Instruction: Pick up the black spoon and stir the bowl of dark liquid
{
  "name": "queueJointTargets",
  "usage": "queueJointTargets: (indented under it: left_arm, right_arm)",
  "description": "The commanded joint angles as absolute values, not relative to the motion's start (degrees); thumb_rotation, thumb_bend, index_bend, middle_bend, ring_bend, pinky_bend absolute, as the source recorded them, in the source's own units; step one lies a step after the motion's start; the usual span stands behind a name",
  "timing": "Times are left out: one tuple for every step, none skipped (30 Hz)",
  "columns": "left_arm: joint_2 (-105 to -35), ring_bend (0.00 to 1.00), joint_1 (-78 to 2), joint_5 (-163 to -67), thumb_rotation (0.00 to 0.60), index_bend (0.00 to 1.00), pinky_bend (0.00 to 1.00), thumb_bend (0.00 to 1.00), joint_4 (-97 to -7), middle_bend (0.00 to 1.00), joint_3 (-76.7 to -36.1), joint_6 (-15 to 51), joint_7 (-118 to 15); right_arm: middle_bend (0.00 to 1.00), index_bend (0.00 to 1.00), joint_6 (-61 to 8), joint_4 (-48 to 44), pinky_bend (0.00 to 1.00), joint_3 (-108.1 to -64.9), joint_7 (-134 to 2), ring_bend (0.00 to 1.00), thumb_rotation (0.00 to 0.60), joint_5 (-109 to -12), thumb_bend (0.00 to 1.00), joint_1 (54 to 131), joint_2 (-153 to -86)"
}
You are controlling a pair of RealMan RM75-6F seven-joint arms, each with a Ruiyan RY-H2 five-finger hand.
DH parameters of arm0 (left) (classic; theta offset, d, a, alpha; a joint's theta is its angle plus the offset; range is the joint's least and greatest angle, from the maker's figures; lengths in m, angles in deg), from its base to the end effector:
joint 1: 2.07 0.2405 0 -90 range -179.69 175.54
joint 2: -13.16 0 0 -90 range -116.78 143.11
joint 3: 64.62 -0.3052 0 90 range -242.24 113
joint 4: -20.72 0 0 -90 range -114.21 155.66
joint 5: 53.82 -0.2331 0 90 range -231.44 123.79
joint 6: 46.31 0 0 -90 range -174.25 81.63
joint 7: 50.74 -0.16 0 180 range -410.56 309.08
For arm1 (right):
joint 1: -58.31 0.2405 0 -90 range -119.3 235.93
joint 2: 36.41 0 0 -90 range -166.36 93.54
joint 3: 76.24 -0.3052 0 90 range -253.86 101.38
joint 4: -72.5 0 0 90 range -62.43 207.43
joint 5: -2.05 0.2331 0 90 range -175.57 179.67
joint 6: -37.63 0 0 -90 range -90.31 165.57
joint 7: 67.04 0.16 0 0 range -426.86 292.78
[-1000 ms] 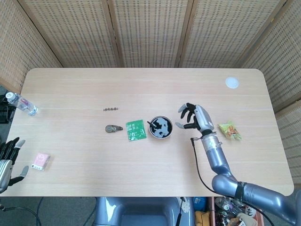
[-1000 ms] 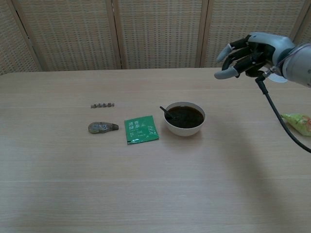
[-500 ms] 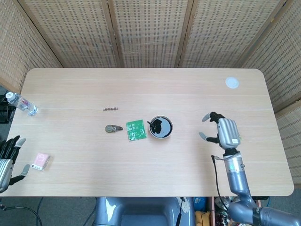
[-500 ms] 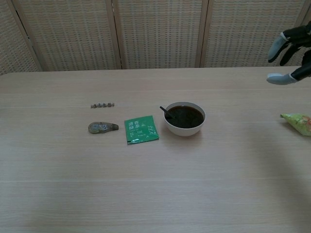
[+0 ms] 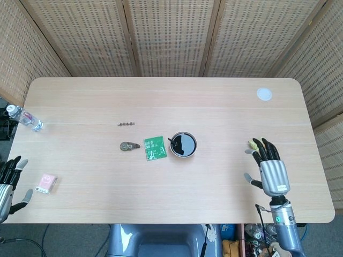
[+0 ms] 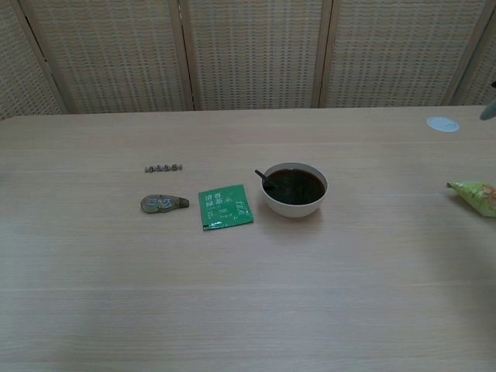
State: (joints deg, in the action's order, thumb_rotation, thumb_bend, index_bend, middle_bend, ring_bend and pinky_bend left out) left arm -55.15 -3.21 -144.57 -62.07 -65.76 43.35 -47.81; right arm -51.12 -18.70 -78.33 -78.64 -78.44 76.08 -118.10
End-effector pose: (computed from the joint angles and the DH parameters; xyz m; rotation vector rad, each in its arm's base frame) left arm -0.3929 0.1632 0.1445 -1.4277 -0.8719 -0.8752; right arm -0.2889 -0.2672 0.0590 1.4004 -0.8624 1.0965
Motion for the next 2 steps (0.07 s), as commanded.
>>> queueJointTargets:
  left_arm:
    - [-55.1, 0.00, -3.1, -144.6, 0.600, 0.00, 0.00, 0.39, -62.2, 0.00, -65.8, 43.5, -48.0]
    - [-55.2, 0.00, -3.0, -144.7, 0.600, 0.00, 0.00, 0.39, -62.2, 0.00, -65.8, 43.6, -48.1]
  right_arm:
    - [0.14, 0.30, -51.7, -18.8, 0.09, -77.6, -79.1, 0.01, 0.600, -79.0, 0.31, 74.9, -117.8]
    - [0.14, 0.30, -51.7, -18.9, 0.09, -77.3, -79.0, 0.01, 0.600, -79.1, 0.31, 74.3, -117.7]
